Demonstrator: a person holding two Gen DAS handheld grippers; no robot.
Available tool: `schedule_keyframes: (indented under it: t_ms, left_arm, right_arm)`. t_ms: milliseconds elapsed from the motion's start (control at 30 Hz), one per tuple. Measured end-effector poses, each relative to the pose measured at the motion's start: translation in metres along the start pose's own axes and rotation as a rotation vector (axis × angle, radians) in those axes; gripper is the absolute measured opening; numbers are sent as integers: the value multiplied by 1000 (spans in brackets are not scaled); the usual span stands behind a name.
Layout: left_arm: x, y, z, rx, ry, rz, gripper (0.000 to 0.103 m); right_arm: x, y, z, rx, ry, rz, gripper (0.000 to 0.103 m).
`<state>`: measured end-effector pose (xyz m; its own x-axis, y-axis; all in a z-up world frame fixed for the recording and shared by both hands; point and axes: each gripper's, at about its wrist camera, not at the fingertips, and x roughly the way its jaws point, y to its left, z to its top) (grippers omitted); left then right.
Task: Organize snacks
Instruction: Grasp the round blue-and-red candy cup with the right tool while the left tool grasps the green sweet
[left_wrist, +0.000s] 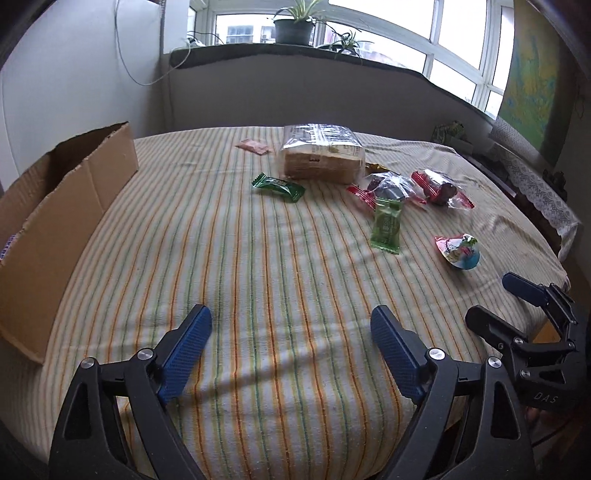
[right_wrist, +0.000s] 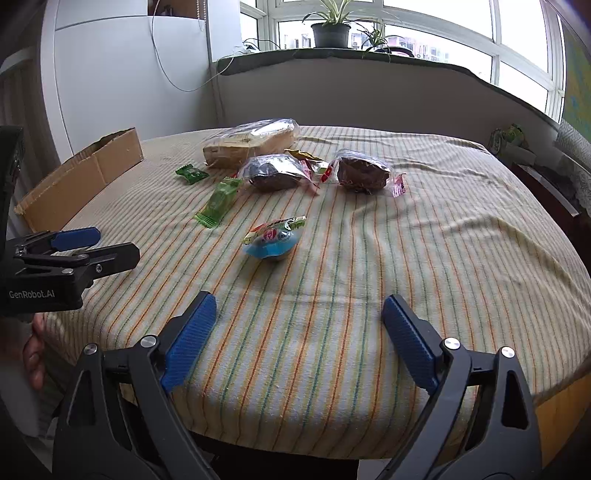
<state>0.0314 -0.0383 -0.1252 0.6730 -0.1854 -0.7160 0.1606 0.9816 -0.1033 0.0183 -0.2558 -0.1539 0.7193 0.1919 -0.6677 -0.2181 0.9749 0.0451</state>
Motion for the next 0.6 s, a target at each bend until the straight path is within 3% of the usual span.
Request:
schedule_keyframes:
  t_ms: [467,567,600]
  left_arm:
    - [53,18,67,-55,113,20,94]
    - [62,17,78,-57,126,21,94]
    - [65,18,81,-64,128,19,94]
  right_arm:
    - [33,3,35,-27,71,5,95]
    - [39,2,42,-29,74,11,87]
    - [41,1,44,-29,71,10,79]
